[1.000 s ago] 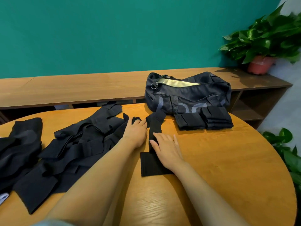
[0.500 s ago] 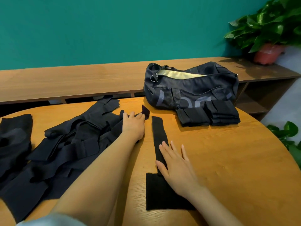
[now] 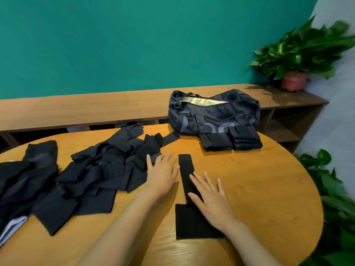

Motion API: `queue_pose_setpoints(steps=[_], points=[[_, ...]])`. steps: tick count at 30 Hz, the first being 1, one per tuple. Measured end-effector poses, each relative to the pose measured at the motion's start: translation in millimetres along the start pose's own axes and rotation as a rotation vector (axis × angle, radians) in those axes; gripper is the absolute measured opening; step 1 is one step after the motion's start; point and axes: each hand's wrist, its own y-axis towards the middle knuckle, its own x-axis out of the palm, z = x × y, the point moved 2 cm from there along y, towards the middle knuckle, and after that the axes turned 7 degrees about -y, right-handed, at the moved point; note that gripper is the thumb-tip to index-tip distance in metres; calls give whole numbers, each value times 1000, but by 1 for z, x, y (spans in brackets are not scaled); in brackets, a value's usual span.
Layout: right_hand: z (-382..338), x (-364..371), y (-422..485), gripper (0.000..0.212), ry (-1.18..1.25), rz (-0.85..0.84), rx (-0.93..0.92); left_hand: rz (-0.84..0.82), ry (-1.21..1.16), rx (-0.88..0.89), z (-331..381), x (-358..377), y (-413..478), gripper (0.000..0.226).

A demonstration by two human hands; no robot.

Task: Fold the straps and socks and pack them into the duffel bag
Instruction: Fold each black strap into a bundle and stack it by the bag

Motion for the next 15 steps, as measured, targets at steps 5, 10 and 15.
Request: queue_pose_setpoints(steps=[5,10,15], points=[[0,7,-46,60,74,57,44,-108,-383,-27,8,20,-94,43],[-9,19,-75,68,121,86,60,-195,-354,23,13,26,-146,65],[-21,23,-88,72,144,89,28,-153,-346,41,6,24,-166,55]])
